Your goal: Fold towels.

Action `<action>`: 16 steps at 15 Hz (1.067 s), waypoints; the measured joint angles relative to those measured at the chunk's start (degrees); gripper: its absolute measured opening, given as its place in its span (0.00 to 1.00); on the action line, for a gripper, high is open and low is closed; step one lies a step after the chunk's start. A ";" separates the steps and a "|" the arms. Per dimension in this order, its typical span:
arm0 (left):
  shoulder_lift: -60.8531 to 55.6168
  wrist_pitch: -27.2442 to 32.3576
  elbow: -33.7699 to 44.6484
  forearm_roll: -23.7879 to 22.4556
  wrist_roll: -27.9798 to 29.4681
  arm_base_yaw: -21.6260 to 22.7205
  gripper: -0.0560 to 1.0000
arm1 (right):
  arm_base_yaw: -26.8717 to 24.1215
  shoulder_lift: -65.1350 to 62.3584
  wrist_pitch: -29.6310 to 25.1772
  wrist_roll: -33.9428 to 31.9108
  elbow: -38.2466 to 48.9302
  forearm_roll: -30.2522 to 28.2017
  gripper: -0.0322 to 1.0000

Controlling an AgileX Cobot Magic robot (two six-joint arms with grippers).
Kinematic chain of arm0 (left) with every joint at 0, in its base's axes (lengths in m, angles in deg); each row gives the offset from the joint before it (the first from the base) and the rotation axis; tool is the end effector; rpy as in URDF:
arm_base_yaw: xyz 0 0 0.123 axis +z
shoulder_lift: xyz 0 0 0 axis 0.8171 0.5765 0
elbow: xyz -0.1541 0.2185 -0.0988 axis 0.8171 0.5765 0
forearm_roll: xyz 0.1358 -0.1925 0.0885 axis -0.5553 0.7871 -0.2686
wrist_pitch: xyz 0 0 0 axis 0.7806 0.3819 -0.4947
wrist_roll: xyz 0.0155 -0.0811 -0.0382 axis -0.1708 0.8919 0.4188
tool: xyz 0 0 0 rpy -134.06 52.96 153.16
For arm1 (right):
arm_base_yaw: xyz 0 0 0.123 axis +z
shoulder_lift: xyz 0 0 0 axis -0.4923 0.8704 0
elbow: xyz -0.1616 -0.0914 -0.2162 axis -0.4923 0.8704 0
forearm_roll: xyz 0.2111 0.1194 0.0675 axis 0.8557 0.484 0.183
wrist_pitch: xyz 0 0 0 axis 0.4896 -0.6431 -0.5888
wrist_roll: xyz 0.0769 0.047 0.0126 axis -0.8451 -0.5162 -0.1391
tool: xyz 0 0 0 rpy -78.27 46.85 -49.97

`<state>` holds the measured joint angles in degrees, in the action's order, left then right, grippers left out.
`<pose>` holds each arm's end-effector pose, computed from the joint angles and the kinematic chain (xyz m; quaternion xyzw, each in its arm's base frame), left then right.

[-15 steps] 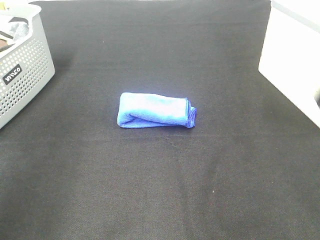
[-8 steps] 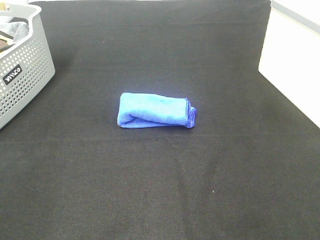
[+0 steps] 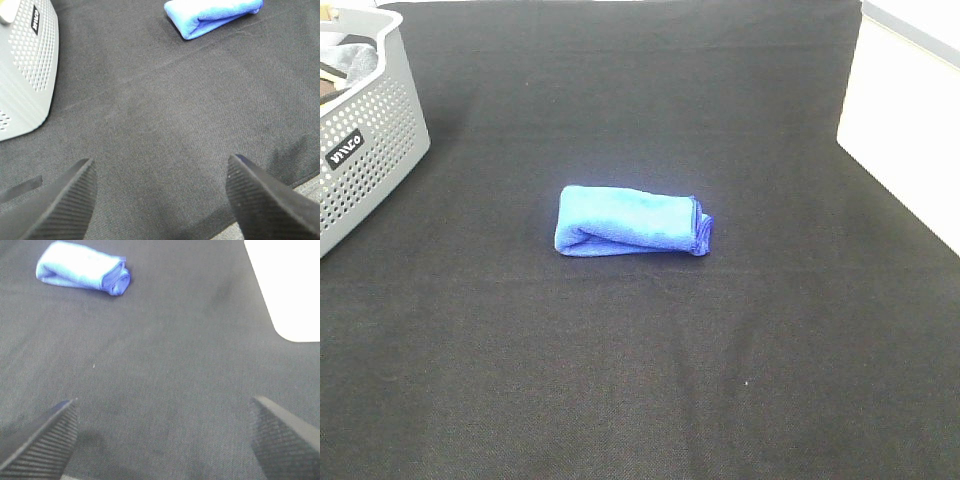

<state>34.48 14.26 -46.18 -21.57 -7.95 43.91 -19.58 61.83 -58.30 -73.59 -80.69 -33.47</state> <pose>0.0088 -0.0148 0.2776 0.1770 0.8612 -0.0748 0.4706 0.0056 0.0057 0.2786 -0.1170 0.8667 0.0479 0.4825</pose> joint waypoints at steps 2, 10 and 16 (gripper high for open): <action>-0.06 -0.23 0.00 0.17 -0.17 0.00 0.71 | 0.00 0.00 0.11 0.00 0.00 0.00 0.87; -0.06 -0.34 0.00 0.23 -0.17 0.00 0.71 | 0.00 0.00 0.11 -0.11 0.00 0.00 0.87; -1.60 -0.52 0.00 0.23 -0.17 4.87 0.71 | -0.11 0.00 0.11 -0.11 0.00 0.00 0.87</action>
<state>32.88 13.74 -46.18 -21.34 -8.12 48.78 -19.70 61.83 -58.19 -73.70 -80.69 -33.47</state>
